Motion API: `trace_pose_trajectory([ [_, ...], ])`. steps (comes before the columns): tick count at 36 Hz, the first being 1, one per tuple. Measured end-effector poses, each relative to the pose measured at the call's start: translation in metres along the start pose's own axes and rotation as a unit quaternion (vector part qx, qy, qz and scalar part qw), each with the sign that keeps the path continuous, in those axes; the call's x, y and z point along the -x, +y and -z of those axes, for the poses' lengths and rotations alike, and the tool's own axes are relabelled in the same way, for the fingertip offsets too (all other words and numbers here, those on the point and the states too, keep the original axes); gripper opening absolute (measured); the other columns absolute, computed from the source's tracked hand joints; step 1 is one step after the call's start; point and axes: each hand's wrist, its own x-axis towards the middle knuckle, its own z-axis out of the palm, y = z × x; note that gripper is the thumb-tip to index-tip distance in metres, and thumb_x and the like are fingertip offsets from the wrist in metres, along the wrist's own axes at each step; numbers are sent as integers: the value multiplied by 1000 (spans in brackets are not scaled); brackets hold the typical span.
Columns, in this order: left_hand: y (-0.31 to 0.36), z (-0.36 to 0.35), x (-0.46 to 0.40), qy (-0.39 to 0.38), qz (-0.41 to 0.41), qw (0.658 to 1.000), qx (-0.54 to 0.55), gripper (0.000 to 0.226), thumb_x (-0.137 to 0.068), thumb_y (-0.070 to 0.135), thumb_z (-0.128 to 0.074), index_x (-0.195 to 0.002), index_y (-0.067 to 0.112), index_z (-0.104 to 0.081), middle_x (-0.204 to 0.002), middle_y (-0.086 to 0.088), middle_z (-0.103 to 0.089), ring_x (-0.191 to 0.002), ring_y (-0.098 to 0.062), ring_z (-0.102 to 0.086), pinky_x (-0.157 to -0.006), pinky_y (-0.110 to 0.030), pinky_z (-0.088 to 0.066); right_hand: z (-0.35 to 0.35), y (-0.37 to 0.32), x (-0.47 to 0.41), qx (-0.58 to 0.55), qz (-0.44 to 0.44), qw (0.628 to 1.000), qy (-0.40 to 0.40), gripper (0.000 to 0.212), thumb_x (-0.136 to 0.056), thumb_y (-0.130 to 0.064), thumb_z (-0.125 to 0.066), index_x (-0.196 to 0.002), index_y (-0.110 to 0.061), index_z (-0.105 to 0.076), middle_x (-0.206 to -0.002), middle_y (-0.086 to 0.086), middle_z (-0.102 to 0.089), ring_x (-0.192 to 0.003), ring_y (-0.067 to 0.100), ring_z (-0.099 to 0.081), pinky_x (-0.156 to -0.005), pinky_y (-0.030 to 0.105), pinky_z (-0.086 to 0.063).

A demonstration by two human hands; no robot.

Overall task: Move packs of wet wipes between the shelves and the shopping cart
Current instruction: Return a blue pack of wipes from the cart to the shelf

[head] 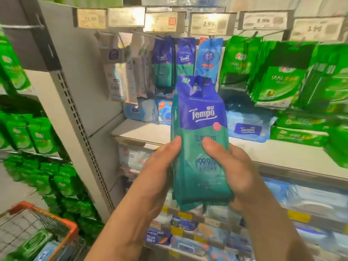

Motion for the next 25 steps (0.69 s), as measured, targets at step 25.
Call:
trace_pose_trajectory([
  [25, 70, 121, -160, 30, -54, 998, 14, 58, -68, 32, -82, -120, 12, -69, -108, -12, -78, -94, -31, -77, -74, -40, -62, -58, 5, -178, 1, 60, 995, 85, 32, -77, -27, -66, -103, -13, -77, -101, 20, -76, -83, 35, -75, -67, 46, -61],
])
